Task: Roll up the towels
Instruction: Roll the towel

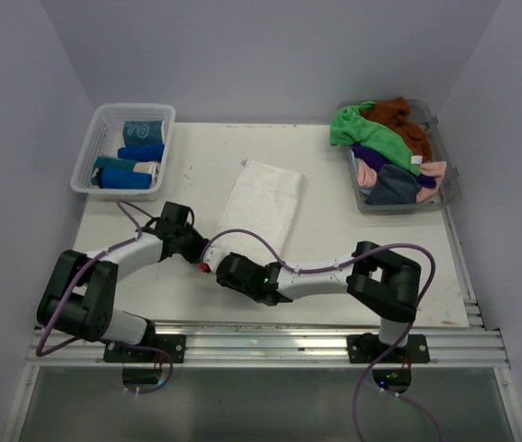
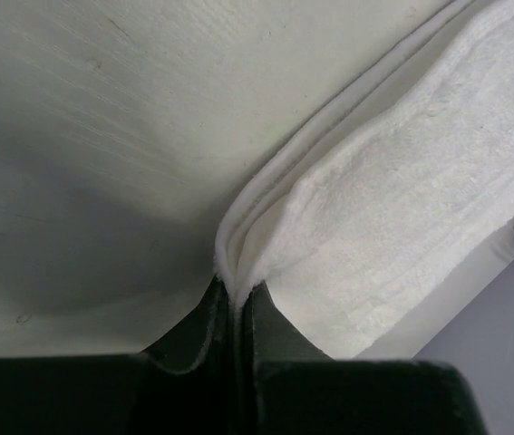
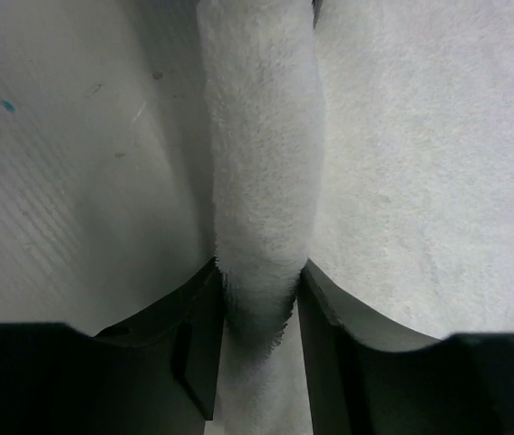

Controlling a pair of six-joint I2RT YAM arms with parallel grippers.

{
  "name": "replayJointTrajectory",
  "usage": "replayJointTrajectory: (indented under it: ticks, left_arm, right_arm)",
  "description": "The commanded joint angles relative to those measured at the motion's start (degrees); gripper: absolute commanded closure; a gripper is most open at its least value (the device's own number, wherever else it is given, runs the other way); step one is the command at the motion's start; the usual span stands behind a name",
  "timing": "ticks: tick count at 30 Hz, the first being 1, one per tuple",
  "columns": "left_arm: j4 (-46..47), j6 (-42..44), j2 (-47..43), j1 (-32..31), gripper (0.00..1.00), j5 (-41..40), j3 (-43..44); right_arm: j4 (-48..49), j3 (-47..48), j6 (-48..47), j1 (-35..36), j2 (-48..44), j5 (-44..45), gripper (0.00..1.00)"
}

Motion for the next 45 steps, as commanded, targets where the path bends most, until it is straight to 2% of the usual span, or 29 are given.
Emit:
replayJointTrajectory:
  ticks: [1, 3, 4, 7, 12, 13, 14, 16, 18, 20, 22, 24, 30, 34, 39, 45]
  left_arm:
    - [-0.76, 0.57, -1.77, 1.32, 1.00, 0.25, -0.75]
    - [-0.85, 0.75, -1.95, 1.50, 1.00, 0.51, -1.27]
    - [-0.85, 0.83, -2.21, 1.68, 1.00, 0.52, -1.45]
    - [-0.94, 1.01, -3.44, 2.20, 1.00, 0.60, -2.24]
    - [-2.17, 2.76, -5.02, 3.87, 0.98, 1.22, -2.94]
    - [-2.17, 3.12, -5.64, 4.66, 0.92, 1.48, -3.21]
    - [-2.26, 3.29, -6.08, 5.02, 0.81, 1.66, -3.38]
    - [-2.17, 3.73, -7.83, 6.16, 0.73, 2.27, -4.44]
    - [-2.26, 4.35, -9.24, 7.12, 0.56, 2.88, -5.40]
    - [-2.78, 4.88, -11.09, 8.44, 0.46, 3.41, -5.76]
    - [-3.57, 5.58, -12.84, 10.10, 0.40, 4.21, -6.28]
    - [-4.71, 6.02, -14.16, 10.90, 0.39, 4.56, -6.63]
    - [-7.17, 7.95, -18.38, 15.56, 0.38, 5.44, -5.76]
    - [-8.23, 8.92, -19.44, 16.27, 0.36, 5.35, -4.62]
    - [-8.85, 11.90, -20.67, 16.27, 0.37, 3.86, -3.21]
    - [-9.81, 18.58, -24.00, 16.18, 0.43, 3.68, -2.50]
  right_arm:
    - [7.76, -1.82, -1.16, 0.34, 0.61, 5.97, 0.60]
    - [8.75, -2.18, -0.63, 0.34, 0.53, 7.91, 0.71]
    - [8.92, -2.09, -0.54, 0.43, 0.26, 7.92, 0.81]
    - [5.35, 0.36, 0.07, 0.26, -0.18, 3.90, 1.00]
    - [-2.49, 5.19, 1.83, -0.53, -2.55, -7.71, 1.00]
    - [-5.11, 5.90, 2.00, -0.71, -2.64, -11.12, 1.00]
    - [-6.53, 6.69, 2.01, -0.89, -2.64, -13.33, 1.00]
    - [-10.75, 9.50, 2.79, -1.85, -2.46, -17.46, 1.00]
    - [-13.30, 12.13, 4.02, -3.08, -1.68, -23.71, 1.00]
    - [-15.85, 13.63, 4.47, -4.31, -1.15, -28.27, 1.00]
    - [-16.56, 14.96, 8.85, -7.03, -0.44, -34.69, 1.00]
    - [-16.30, 15.92, 11.92, -10.09, 0.17, -41.70, 1.00]
    - [-16.13, 18.39, 19.65, -17.04, 4.30, -54.64, 1.00]
    - [-14.81, 19.97, 23.71, -20.74, 7.55, -65.71, 1.00]
    - [-13.66, 20.41, 28.45, -23.29, 10.89, -71.27, 1.00]
    - [-8.84, 18.83, 34.60, -26.28, 12.83, -75.57, 1.00]
